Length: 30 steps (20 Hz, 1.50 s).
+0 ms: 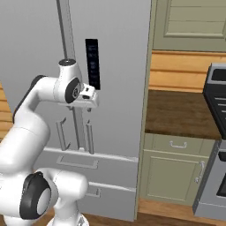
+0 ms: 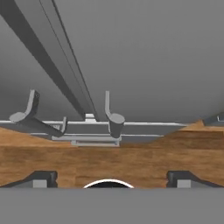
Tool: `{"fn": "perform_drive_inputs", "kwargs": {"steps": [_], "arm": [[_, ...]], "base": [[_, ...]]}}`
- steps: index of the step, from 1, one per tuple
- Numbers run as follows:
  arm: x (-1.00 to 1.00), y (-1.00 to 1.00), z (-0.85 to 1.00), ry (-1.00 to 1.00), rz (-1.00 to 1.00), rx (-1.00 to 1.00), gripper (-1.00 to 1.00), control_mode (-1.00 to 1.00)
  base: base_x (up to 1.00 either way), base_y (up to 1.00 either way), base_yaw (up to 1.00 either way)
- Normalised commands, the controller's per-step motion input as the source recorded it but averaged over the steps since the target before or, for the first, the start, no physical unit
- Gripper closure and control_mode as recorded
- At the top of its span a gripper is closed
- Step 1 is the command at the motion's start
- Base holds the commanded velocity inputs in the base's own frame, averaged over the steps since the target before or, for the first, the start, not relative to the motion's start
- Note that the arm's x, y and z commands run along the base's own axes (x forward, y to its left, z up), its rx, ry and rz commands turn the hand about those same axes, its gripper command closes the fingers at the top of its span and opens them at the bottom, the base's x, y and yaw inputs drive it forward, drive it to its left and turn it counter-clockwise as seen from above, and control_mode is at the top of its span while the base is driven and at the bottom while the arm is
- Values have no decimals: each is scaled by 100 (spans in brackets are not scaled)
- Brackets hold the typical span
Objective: Take the strawberry from the fridge and place it on top of the pancake, located on the dining counter.
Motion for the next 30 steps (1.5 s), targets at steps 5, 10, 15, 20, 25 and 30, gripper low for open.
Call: {"fn": "perform_drive_inputs", "kwargs": {"steps": [5, 10, 15, 20, 25, 30], "arm": [[49, -5, -95, -21, 0, -14, -100, -100], [34, 0, -67, -23, 0, -11, -100, -100], [29, -5, -17, 8, 0, 0, -100, -100], [44, -1, -15, 17, 0, 0, -100, -100], [14, 0, -27, -5, 0, 0, -100, -100], [0, 0, -47, -24, 0, 0, 100, -100]], "base": [[0, 0, 0], [0, 0, 0], [0, 0, 0], [0, 0, 0], [0, 0, 0], [0, 0, 0]]}}
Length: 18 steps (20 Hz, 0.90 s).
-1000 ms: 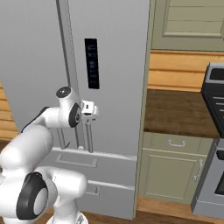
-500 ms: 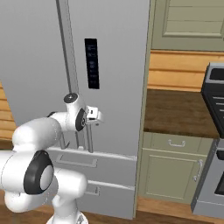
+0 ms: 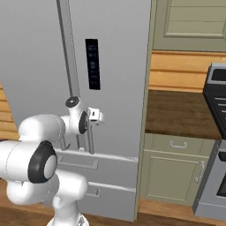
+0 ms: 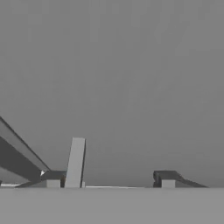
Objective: Take the strawberry from the fridge and place it on top of the pancake, located on the dining counter.
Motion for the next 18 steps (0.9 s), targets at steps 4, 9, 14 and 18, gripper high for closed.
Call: {"fn": "perform_drive_inputs", "kwargs": {"steps": [4, 9, 14, 18], "arm": [[0, -3, -21, -11, 0, 1, 100, -100], [-23, -48, 0, 17, 0, 12, 100, -100], [-88, -51, 0, 0, 0, 4, 100, -100], [-96, -63, 0, -1, 0, 12, 100, -100]], "base": [[0, 0, 0], [0, 0, 0], [0, 0, 0], [0, 0, 0]]}}
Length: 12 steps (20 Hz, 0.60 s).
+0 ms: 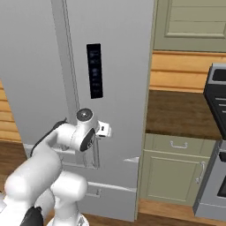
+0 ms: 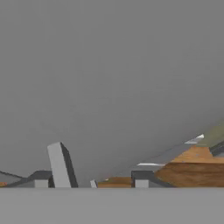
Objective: Take the strawberry from the fridge and place it on top of the pancake, located on the dining counter.
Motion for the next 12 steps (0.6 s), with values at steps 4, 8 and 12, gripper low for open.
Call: {"fn": "perform_drive_inputs", "kwargs": {"steps": [4, 8, 12], "arm": [[-68, -67, 8, -1, 0, 16, -100, -100], [-52, -48, 82, 0, 9, 14, -100, -100], [-88, -27, 94, -1, 11, 8, -100, -100]], "base": [[0, 0, 0], [0, 0, 0], [0, 0, 0]]}}
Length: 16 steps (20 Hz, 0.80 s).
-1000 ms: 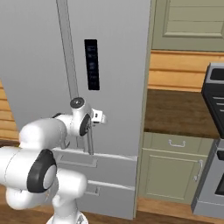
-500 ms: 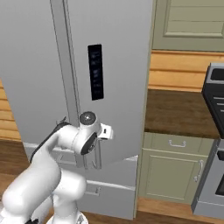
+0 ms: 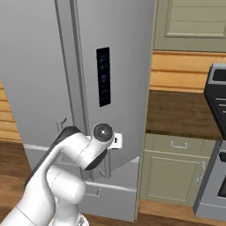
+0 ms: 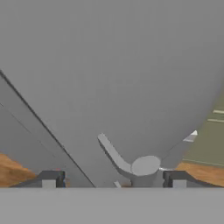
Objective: Take the strawberry from the fridge and place it on top of the pancake, located on the dining counter.
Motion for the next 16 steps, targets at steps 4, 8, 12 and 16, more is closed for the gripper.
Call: {"fn": "perform_drive_inputs", "kwargs": {"steps": [4, 8, 12, 16], "arm": [[-42, 46, 82, 0, 2, -9, -100, -100], [8, 100, 60, 28, 0, -56, -100, -100], [9, 100, 62, 35, 0, -65, -100, -100], [2, 99, 57, 31, 0, -61, -100, -100]], "base": [[0, 0, 0], [0, 0, 0], [0, 0, 0], [0, 0, 0]]}}
